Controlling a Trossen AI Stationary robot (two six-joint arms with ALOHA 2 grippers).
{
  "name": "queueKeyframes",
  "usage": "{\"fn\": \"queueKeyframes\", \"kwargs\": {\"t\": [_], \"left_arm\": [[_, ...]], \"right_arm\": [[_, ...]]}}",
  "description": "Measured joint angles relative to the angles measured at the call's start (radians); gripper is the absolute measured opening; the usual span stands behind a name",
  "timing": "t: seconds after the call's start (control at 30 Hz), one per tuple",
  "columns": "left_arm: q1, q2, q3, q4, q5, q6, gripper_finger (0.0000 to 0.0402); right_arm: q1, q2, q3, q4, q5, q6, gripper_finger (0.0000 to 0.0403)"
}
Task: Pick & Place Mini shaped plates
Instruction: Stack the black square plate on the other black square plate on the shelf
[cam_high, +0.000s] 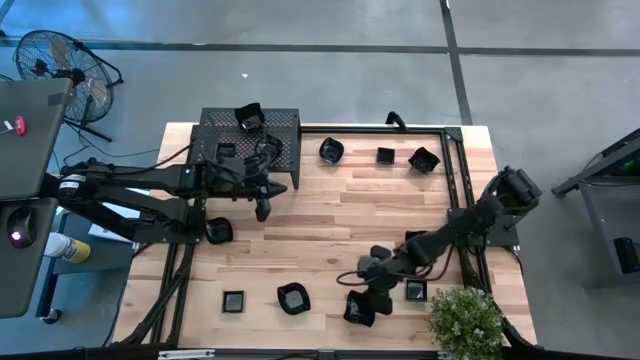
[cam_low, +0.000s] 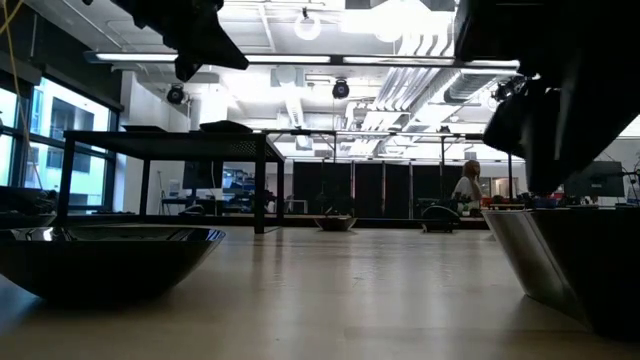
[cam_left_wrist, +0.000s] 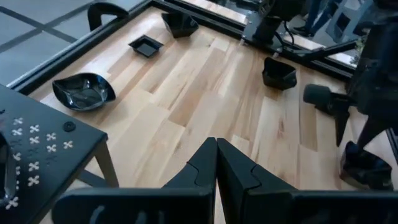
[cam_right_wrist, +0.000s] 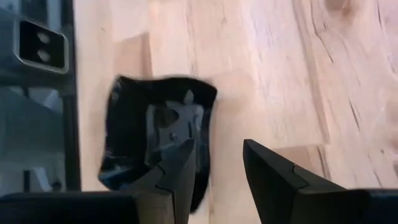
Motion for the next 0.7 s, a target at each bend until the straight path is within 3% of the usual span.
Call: {"fn": "queueKeyframes", "kwargs": {"t": [0.33,0.57,0.7], "left_arm": [[0.0,0.001,0.0,-0.032,0.036,0.002,0.0001],[0.0,0.001,0.0,-0.031,0.042,-0.011,0.0001],[0.0,0.001,0.0,-0.031,0.041,-0.023,0.0001]], "right_arm": [[0.012,-0.083,0.004,-0.451,-0.114,-0.134,0.013],[0.012,-0.226,-0.147,-0.453,-0.174,-0.092,0.013],[0.012,-0.277,-0.231,-0.34,-0.219,-0.06,0.013]]}}
